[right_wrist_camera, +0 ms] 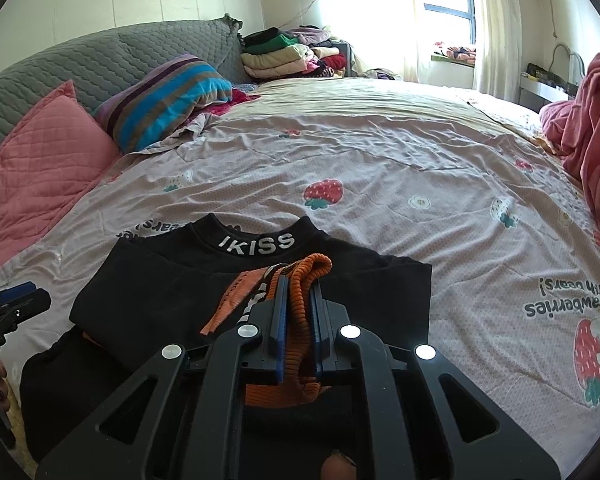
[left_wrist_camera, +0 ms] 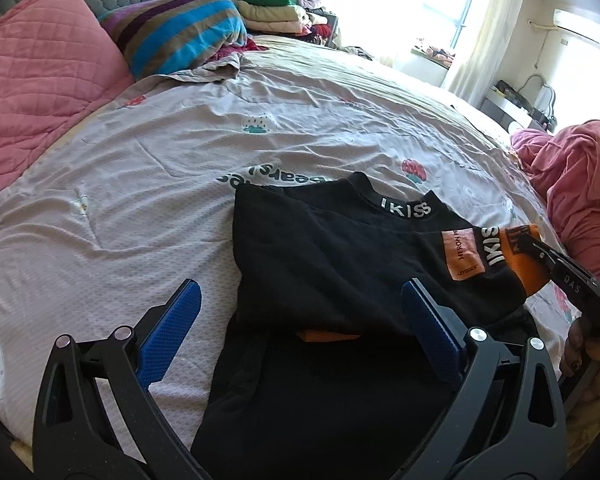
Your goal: Fold small clothes
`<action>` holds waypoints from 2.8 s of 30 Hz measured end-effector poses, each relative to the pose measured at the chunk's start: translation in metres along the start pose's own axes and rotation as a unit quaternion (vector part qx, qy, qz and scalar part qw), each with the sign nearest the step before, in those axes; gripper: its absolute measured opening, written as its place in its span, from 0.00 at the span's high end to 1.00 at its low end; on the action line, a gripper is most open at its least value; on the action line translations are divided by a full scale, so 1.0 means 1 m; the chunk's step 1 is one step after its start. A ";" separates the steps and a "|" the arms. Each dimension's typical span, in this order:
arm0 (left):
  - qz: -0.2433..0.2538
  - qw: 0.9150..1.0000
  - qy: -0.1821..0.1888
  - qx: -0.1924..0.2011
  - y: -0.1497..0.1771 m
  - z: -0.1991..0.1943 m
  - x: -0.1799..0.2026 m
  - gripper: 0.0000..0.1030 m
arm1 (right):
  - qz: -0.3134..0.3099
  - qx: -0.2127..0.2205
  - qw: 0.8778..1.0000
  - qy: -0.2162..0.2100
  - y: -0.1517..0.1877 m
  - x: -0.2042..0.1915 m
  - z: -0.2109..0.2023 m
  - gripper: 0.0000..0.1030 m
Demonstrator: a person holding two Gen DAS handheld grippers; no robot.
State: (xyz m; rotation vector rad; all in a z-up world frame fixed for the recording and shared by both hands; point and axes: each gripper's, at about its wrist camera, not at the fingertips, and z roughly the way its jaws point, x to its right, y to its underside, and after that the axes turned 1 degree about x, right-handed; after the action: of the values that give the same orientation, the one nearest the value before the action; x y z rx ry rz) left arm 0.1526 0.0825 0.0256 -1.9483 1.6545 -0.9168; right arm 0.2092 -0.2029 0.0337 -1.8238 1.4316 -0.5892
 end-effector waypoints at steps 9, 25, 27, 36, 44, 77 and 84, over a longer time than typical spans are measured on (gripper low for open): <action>0.000 1.000 0.002 -0.004 -0.005 0.009 0.004 0.09 | 0.038 0.007 0.999 0.013 0.002 0.018 -0.002 0.87; 0.027 0.993 0.039 -0.107 0.019 0.079 0.015 0.52 | -0.057 -0.049 0.995 -0.066 0.022 -0.052 0.013 0.68; 0.020 0.993 0.045 -0.104 0.019 0.078 0.012 0.52 | -0.070 -0.058 0.993 -0.080 0.024 -0.063 0.017 0.65; 0.027 0.993 0.047 -0.101 0.022 0.075 0.013 0.52 | -0.032 -0.137 0.989 -0.048 0.050 -0.042 0.062 0.55; 0.029 0.994 0.044 -0.096 0.022 0.074 0.015 0.52 | -0.007 -0.118 0.990 -0.071 0.047 -0.042 0.046 0.46; 0.038 0.999 0.006 -0.034 0.012 0.015 0.015 0.09 | 0.048 -0.024 0.995 -0.078 0.028 -0.013 -0.022 0.07; 0.039 0.999 -0.001 -0.021 0.012 -0.001 0.013 0.09 | 0.038 -0.009 0.996 -0.075 0.026 -0.015 -0.035 0.07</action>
State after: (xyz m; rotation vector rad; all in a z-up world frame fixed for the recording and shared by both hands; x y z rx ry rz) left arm 0.1449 0.0671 0.0207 -1.8970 1.7474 -0.8581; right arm 0.1628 -0.2006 0.0368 -1.7782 1.4018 -0.3930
